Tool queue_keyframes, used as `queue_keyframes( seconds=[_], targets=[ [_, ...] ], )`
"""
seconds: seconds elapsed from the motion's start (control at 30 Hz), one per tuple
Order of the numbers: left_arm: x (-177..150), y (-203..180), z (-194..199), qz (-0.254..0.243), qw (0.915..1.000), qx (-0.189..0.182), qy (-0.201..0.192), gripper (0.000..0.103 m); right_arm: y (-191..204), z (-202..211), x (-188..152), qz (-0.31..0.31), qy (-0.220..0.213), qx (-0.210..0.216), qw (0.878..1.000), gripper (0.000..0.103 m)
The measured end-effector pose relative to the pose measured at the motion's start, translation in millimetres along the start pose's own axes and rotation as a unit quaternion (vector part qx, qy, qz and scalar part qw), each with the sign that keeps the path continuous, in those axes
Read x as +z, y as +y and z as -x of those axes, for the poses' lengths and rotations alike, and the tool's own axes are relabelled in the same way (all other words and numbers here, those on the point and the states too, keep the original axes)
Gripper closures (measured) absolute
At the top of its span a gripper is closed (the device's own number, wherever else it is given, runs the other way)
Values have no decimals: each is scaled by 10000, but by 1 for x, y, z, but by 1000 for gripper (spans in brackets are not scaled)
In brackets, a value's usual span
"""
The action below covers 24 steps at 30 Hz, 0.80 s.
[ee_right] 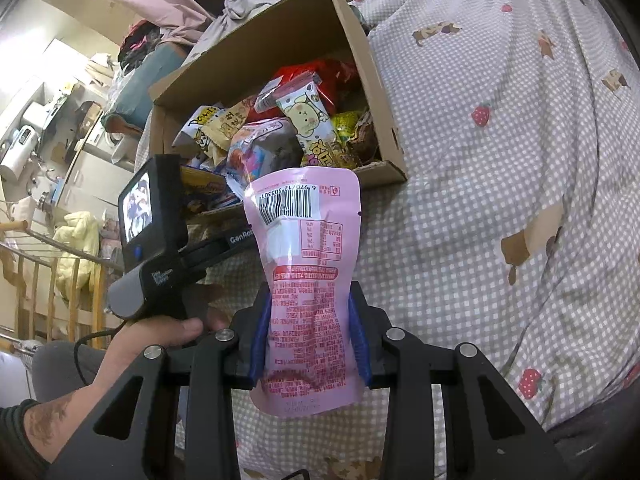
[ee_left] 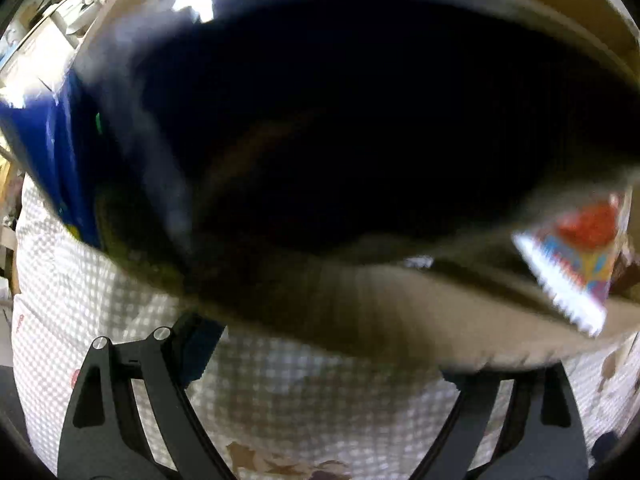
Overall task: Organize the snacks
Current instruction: 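Grasp the white-and-blue bar with left tool while right tool holds pink pouch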
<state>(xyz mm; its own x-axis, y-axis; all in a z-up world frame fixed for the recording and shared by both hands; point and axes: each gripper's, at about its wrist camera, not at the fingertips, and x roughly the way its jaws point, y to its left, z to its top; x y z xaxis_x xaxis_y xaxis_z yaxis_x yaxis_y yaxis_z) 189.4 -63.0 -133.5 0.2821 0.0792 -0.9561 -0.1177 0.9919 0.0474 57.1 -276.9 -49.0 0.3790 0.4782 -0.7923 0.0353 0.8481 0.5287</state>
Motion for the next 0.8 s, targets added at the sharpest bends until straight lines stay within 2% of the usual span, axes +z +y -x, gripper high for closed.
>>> queue_keyframes(
  seconds=[0.17,0.3,0.37,0.47,0.63,0.7,0.8],
  targets=[
    [-19,20,1,233,9990,12,387,16,0,-1,2,-34,9,8,10000,66],
    [-37,30,15,-60,9990,-73,437,16,4,1,2,14,-55,60,10000,66],
    [-49,39,20,-64,9980,-243,588,16,5,2,2,17,-77,100,9999,66],
    [-63,55,27,183,9948,-592,805,16,7,2,1,28,-86,138,9999,66],
    [-66,72,50,284,9921,-945,776,16,8,2,1,14,-73,144,9999,66],
    [-74,79,61,430,9920,-965,687,16,7,2,1,9,-69,139,9999,66],
    [-77,101,63,1100,9850,-1147,675,16,7,2,0,-5,-62,129,9999,66]
  ],
)
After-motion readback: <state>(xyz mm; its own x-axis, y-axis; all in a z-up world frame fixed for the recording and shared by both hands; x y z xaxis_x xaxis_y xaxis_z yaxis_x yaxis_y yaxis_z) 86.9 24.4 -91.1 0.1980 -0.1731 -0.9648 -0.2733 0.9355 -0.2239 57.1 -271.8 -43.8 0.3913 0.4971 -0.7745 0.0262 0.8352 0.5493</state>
